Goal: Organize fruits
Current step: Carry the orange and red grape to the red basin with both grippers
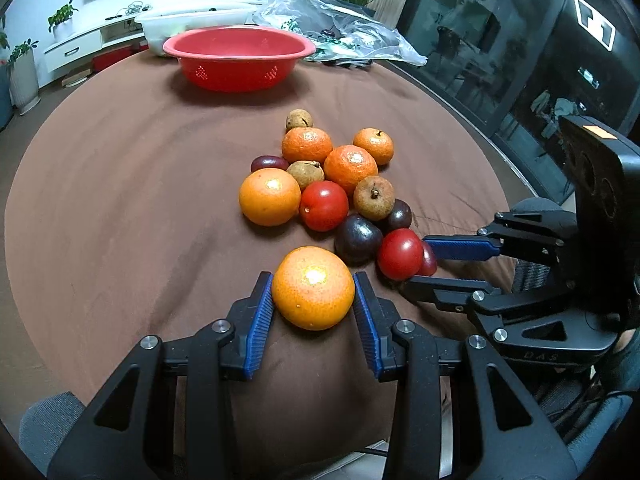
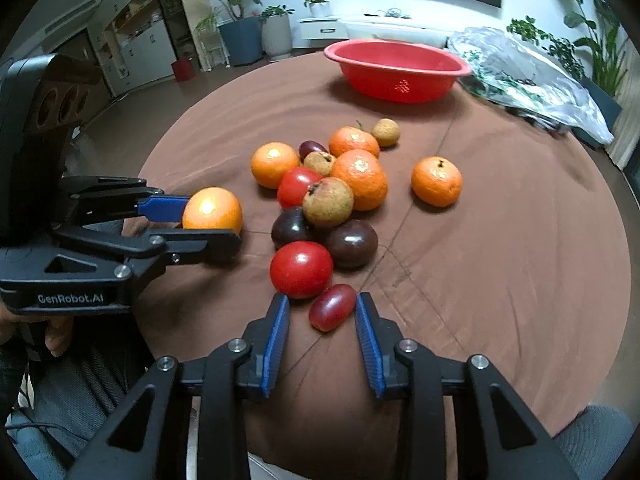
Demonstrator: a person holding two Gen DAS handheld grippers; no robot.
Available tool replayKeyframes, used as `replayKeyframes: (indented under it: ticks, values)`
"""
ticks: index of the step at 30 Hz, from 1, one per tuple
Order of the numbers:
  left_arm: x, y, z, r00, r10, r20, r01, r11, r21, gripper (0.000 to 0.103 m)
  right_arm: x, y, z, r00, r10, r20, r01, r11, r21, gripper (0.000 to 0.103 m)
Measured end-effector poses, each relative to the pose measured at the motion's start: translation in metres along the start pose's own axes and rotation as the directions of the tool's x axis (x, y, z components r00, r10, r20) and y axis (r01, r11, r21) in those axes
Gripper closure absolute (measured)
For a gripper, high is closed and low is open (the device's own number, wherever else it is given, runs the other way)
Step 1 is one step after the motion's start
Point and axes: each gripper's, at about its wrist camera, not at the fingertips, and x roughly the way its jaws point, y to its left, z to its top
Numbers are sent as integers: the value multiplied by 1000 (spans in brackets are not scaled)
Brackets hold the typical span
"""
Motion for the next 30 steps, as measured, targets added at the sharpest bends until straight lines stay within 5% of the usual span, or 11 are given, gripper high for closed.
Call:
replayKeyframes:
  ticks: [9, 30]
  values:
    - [-1, 1, -3, 1000, -8, 1, 8, 1000, 0, 66, -2, -6, -3, 999, 33, -3, -33, 999, -13, 77]
    - [2, -1, -3, 1000, -22, -1, 22, 1000, -6, 66, -9, -13, -1, 999, 54, -7, -53, 998, 22, 77]
